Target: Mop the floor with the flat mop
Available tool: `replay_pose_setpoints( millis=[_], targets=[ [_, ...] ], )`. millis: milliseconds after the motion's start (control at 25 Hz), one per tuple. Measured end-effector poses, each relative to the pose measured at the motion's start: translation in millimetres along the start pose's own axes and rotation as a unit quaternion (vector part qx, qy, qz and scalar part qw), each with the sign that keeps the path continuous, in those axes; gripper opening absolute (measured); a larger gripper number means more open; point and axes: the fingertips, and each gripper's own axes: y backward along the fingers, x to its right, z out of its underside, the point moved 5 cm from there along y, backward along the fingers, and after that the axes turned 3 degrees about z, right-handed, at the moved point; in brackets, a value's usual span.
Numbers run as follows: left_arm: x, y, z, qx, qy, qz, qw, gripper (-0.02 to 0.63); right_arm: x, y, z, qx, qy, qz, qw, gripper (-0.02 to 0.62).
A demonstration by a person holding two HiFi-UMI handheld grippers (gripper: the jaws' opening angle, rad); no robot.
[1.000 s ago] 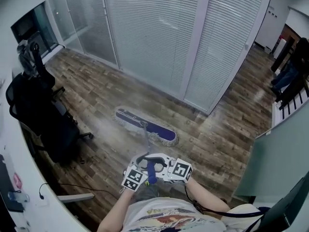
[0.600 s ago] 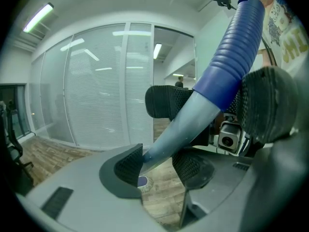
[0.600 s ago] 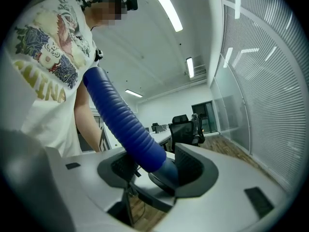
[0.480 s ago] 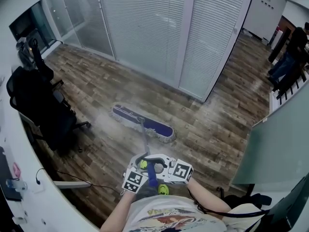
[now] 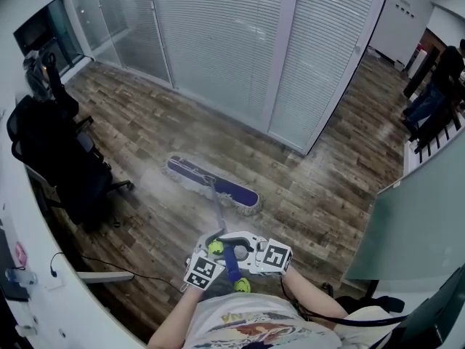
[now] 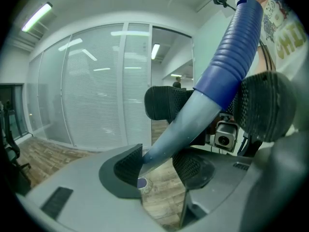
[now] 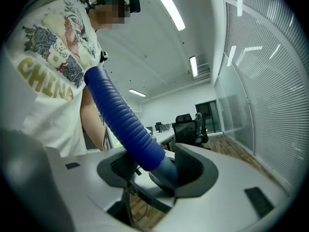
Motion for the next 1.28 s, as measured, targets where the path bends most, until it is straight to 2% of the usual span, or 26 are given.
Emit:
replay_pose_setpoints(
  millis=[280,760,1000,1280],
  targets=[
    [-52.4,-11.4,-0.6,0.002,-0.001,0.011,0.9999,0.172,45.5,-29.2,-1.4,-0.013,0.006,-0.008,1.000,0.221],
    [-209.2,-23.4,-21.0,0.014,0.020,0.013,0.9996,0.173,169.5,-124.8,-37.3,-0.023,0.000,-0.007,1.000,0.222],
    [-272.2,-36.9,-24.3,0.015,0.013,0.021,0.9996,0.173,223.6,-157.3,-40.0,-0.020,0.006,0.007,1.000,0.222],
    [-321.6,-63.2,-35.4,0.012,0.011,0.025,0.9996,0.175,278.7,-170.6,-45.9,-0.015,0.002,0.012,1.000,0.222]
  ],
)
